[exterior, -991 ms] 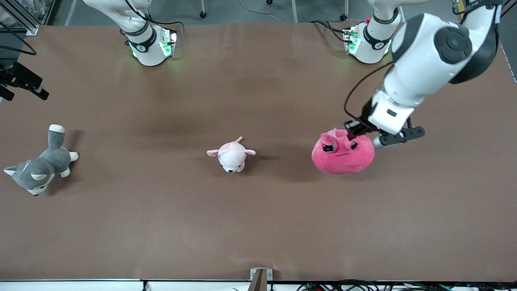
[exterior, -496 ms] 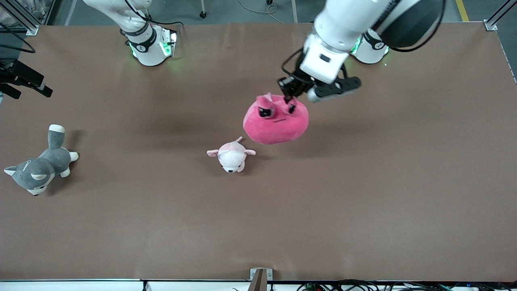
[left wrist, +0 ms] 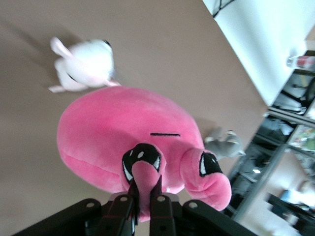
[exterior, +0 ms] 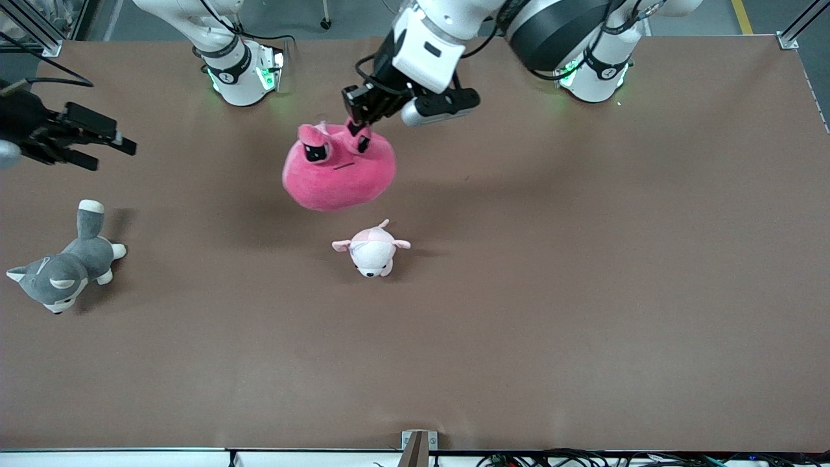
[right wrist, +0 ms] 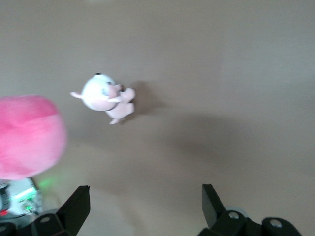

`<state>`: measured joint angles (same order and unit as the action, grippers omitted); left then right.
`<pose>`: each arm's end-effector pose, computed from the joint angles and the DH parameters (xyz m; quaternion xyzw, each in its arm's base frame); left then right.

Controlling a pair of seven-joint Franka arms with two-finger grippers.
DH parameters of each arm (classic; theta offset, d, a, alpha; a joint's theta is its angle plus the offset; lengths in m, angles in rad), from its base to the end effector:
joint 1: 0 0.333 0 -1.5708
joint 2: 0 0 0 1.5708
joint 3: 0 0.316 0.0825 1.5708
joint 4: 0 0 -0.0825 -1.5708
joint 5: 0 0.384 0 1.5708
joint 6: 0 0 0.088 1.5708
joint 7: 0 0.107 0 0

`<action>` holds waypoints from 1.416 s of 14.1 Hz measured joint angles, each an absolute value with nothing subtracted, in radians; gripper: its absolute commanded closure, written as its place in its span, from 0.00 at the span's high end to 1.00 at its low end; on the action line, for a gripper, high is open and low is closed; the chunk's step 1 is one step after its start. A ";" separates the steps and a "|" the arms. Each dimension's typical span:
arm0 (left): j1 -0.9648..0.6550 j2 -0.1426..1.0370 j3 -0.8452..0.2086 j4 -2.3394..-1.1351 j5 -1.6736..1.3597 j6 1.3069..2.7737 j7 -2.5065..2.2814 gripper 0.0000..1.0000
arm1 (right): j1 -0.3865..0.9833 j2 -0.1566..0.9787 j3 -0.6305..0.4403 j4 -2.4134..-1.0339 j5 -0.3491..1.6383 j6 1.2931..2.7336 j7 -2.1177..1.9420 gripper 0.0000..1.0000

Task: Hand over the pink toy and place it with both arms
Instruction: 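Carry the octopus with the left gripper toward the right gripper, then grasp the octopus with the right gripper while the left gripper holds it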

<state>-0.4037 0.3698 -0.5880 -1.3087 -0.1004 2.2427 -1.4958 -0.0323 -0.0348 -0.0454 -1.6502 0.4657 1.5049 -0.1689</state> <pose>0.4473 -0.5377 0.6306 0.8948 0.2959 -0.0326 0.3326 0.5372 0.0084 0.6130 -0.9702 -0.0468 0.0249 0.2364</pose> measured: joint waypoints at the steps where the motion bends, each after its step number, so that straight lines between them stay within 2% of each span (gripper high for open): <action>1: -0.424 0.388 -0.587 -1.308 -0.100 2.294 -1.525 0.00 | -0.019 -0.016 -0.044 -1.650 0.517 1.503 -0.169 0.97; 5: -0.484 0.470 -0.586 -1.307 -0.100 2.429 -1.557 0.00 | 0.029 0.022 -0.042 -1.647 0.650 1.502 -0.170 0.85; 7: -0.505 0.510 -0.586 -1.306 -0.100 2.480 -1.558 0.00 | 0.060 0.023 -0.041 -1.644 0.666 1.503 -0.169 0.84; 20: -0.528 0.545 -0.586 -1.291 -0.100 2.498 -1.559 0.00 | 0.150 0.048 -0.041 -1.644 0.691 1.504 -0.169 0.81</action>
